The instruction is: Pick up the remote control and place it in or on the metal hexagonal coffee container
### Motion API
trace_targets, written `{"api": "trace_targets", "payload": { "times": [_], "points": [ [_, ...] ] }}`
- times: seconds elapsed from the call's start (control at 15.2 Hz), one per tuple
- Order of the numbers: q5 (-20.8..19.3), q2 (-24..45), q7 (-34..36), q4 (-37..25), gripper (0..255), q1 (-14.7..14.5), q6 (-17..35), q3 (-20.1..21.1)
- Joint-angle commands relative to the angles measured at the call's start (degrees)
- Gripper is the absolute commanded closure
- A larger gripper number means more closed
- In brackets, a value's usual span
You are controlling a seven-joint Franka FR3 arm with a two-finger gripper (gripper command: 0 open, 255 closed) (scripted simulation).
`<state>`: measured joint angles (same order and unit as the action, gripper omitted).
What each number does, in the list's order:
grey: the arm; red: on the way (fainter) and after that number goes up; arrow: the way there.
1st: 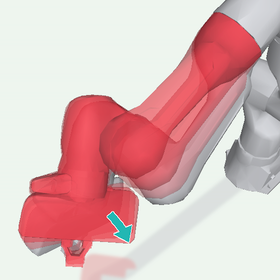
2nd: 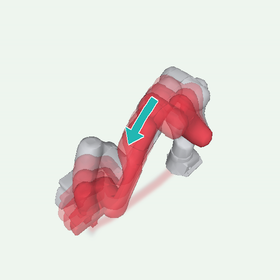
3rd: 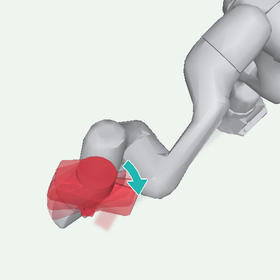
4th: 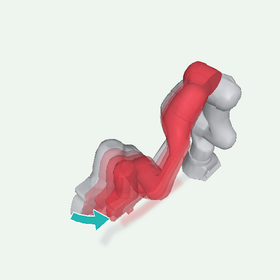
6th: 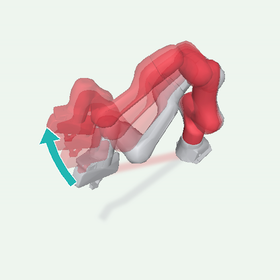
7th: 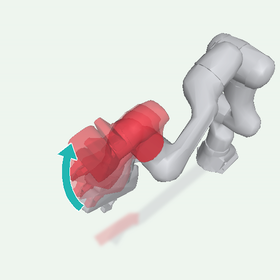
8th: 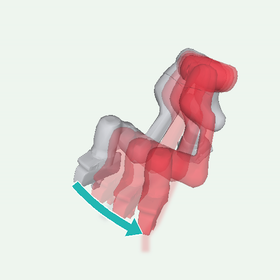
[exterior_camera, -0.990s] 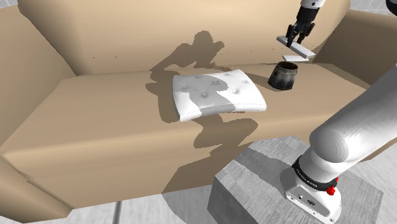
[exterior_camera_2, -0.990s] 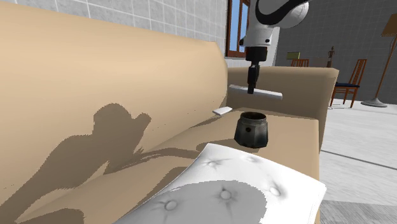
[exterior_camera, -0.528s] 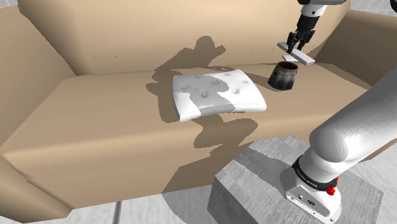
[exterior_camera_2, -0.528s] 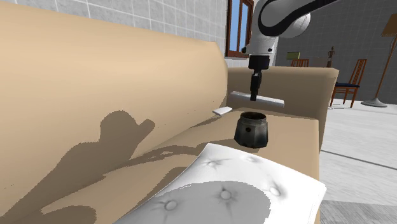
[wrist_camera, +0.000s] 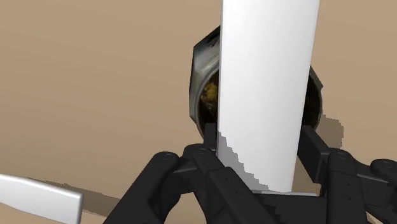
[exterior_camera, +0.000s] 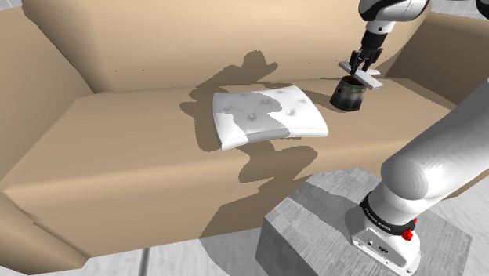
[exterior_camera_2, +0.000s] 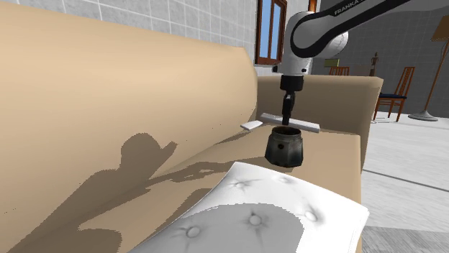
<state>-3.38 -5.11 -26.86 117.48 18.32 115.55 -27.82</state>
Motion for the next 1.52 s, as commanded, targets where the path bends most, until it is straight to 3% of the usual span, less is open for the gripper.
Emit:
{"api": "trace_targets", "payload": {
  "times": [0.0, 0.4, 0.46, 0.79, 1.06, 1.45],
  "points": [
    [0.0, 0.1, 0.0, 0.4, 255, 0.0, 0.5, 0.0],
    [0.0, 0.1, 0.0, 0.4, 255, 0.0, 0.5, 0.0],
    [0.0, 0.1, 0.0, 0.4, 0, 0.0, 0.5, 0.0],
    [0.0, 0.1, 0.0, 0.4, 0, 0.0, 0.5, 0.0],
    [-0.6, -1.7, 0.6, -5.2, 0, -0.2, -6.7, 0.5],
    [-0.6, -1.7, 0.6, -5.2, 0, -0.2, -6.7, 0.5]
  ]
}}
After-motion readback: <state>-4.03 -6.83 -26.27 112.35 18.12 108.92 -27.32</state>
